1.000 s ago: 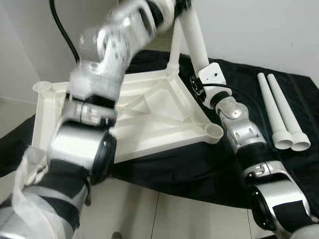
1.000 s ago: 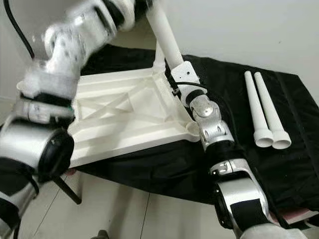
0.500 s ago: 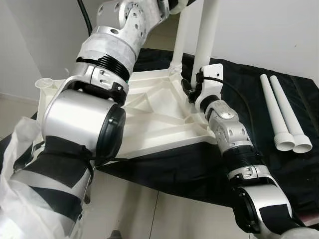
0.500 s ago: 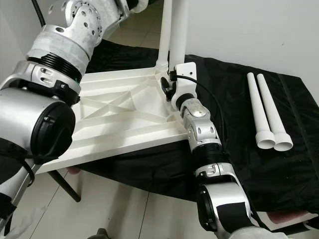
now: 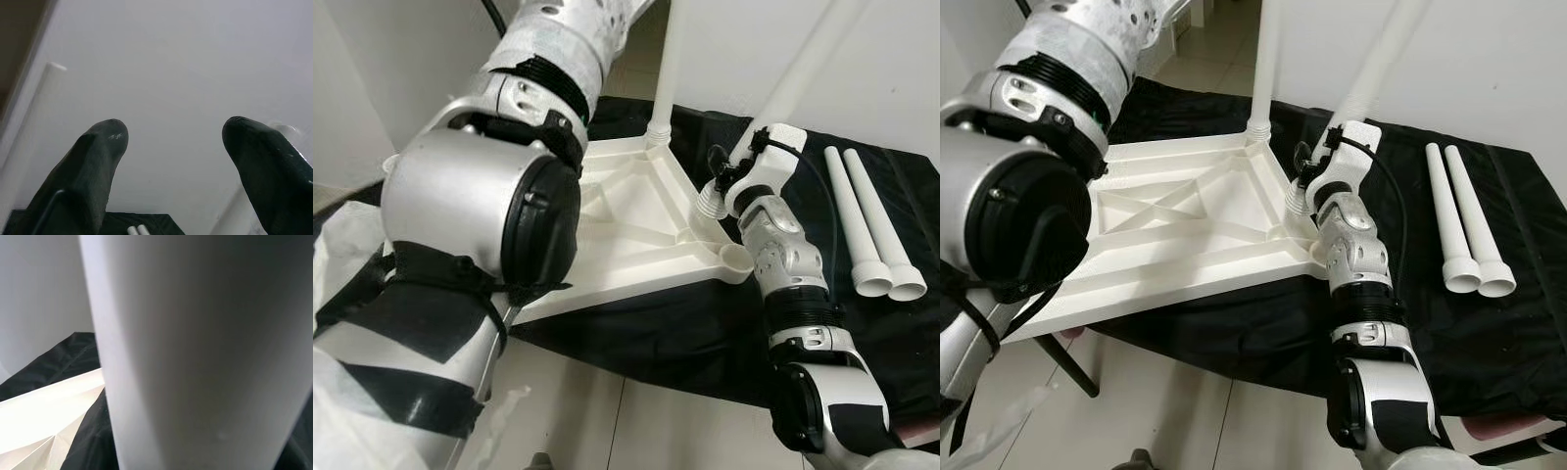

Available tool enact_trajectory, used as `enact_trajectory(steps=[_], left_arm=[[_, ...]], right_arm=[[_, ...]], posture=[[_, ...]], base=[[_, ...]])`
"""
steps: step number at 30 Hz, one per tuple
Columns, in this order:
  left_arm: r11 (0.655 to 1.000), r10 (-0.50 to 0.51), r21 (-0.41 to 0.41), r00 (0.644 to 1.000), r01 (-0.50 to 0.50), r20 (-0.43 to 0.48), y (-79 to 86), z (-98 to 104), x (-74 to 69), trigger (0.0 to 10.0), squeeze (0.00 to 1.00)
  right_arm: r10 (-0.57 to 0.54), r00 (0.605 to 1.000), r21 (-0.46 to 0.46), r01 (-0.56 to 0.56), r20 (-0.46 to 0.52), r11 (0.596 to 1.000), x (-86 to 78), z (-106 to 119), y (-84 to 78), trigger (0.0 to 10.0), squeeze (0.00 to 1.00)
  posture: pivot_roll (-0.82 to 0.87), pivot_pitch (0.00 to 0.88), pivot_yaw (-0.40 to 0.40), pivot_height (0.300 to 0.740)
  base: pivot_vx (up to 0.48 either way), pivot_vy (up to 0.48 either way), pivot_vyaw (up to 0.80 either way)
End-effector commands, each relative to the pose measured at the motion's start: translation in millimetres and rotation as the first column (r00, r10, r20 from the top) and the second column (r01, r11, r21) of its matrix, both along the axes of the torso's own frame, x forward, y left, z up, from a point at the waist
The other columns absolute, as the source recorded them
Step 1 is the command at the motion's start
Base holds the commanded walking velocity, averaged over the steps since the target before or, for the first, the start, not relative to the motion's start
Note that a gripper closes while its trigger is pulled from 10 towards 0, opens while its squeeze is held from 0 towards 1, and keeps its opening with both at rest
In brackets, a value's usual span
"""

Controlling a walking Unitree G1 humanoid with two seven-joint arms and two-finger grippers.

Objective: Building children table

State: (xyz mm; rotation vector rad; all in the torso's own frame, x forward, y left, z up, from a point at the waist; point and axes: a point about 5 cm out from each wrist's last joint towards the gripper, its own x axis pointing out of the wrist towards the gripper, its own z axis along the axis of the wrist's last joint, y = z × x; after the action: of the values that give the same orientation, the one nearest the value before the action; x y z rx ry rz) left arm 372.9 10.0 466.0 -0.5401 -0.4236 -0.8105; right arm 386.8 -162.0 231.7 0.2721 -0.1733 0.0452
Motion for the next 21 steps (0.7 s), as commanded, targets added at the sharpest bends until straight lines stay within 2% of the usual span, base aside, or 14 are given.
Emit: enact_trajectory(steps=[1,2,3,4,6,7,8,10,12,15,19,21], left_arm=[[1.0,0.017,0.004,1.0,-0.016,-0.026,-6.6,-2.6,0.1,10.0,0.0],[1.0,0.013,-0.018,1.0,-0.013,-0.01,20.8,-27.1,6.2,10.0,0.0],[1.0,0.007,-0.017,1.0,-0.007,0.01,39.7,-47.4,2.4,10.0,0.0],[1.0,0.007,-0.017,1.0,-0.007,0.01,39.7,-47.4,2.4,10.0,0.0],[1.0,0.012,0.011,0.999,-0.012,0.036,70.5,-87.9,-18.3,10.0,0.0],[1.0,0.012,0.011,0.999,-0.012,0.036,70.5,-87.9,-18.3,10.0,0.0],[1.0,0.02,0.019,0.999,-0.021,0.036,75.5,-96.3,-21.9,10.0,0.0],[0.998,0.058,0.031,0.998,-0.057,-0.027,83.0,-117.2,-9.3,10.0,0.0],[0.998,0.058,0.031,0.998,-0.057,-0.027,83.0,-117.2,-9.3,10.0,0.0],[0.994,0.107,0.035,0.991,-0.105,-0.084,83.8,-124.0,12.7,10.0,0.0],[0.985,0.169,0.062,0.978,-0.163,-0.123,88.0,-128.0,12.7,10.0,0.0],[0.977,0.205,0.084,0.97,-0.195,-0.132,92.1,-133.7,6.6,10.0,0.0]], right_arm=[[-0.017,1.0,0.024,0.016,0.013,1.0,-2.1,1.7,-5.4,10.0,0.0],[-0.02,0.999,0.027,0.02,0.025,0.999,-3.4,2.5,-6.4,10.0,0.0],[-0.023,0.999,0.03,0.022,0.032,0.999,-4.3,3.0,-7.0,10.0,0.0],[-0.023,0.999,0.03,0.022,0.032,0.999,-4.3,3.0,-7.0,10.0,0.0],[-0.023,0.999,0.037,0.021,0.04,0.999,-5.9,3.8,-7.1,10.0,0.0],[-0.023,0.999,0.037,0.021,0.04,0.999,-5.9,3.8,-7.1,10.0,0.0],[-0.021,0.999,0.043,0.019,0.04,0.999,-6.3,3.8,-6.8,10.0,0.0],[-0.011,0.998,0.041,0.008,0.059,0.999,-8.7,5.8,-5.1,10.0,0.0],[-0.011,0.998,0.041,0.008,0.059,0.999,-8.7,5.8,-5.1,10.0,0.0],[-0.006,0.997,0.039,0.003,0.082,0.999,-11.9,9.6,-5.0,10.0,0.0],[-0.009,0.994,0.033,0.006,0.11,0.999,-15.3,13.6,-6.9,10.0,0.0],[-0.012,0.992,0.029,0.009,0.123,1.0,-17.1,15.3,-7.7,10.0,0.0]], posture=[[0.04,0.0,-0.055,0.74],[0.04,0.0,-0.054,0.74],[0.04,0.0,-0.054,0.74],[0.04,0.0,-0.054,0.74],[0.04,0.0,-0.05,0.74],[0.04,0.0,-0.05,0.74],[0.04,0.0,-0.05,0.74],[0.04,0.0,-0.043,0.74],[0.04,0.0,-0.043,0.74],[0.03,0.0,-0.037,0.74],[0.03,0.0,-0.034,0.74],[0.03,0.0,-0.032,0.74]], base=[[0.0,0.0,0.0],[0.0,0.0,0.0],[0.0,0.0,0.0],[0.0,0.0,0.0],[0.0,0.0,0.0],[0.0,0.0,0.0],[0.0,0.0,0.0],[0.0,0.0,0.0],[0.0,0.0,0.0],[0.0,0.0,0.0],[0.0,0.0,0.0],[0.0,0.0,0.0]])
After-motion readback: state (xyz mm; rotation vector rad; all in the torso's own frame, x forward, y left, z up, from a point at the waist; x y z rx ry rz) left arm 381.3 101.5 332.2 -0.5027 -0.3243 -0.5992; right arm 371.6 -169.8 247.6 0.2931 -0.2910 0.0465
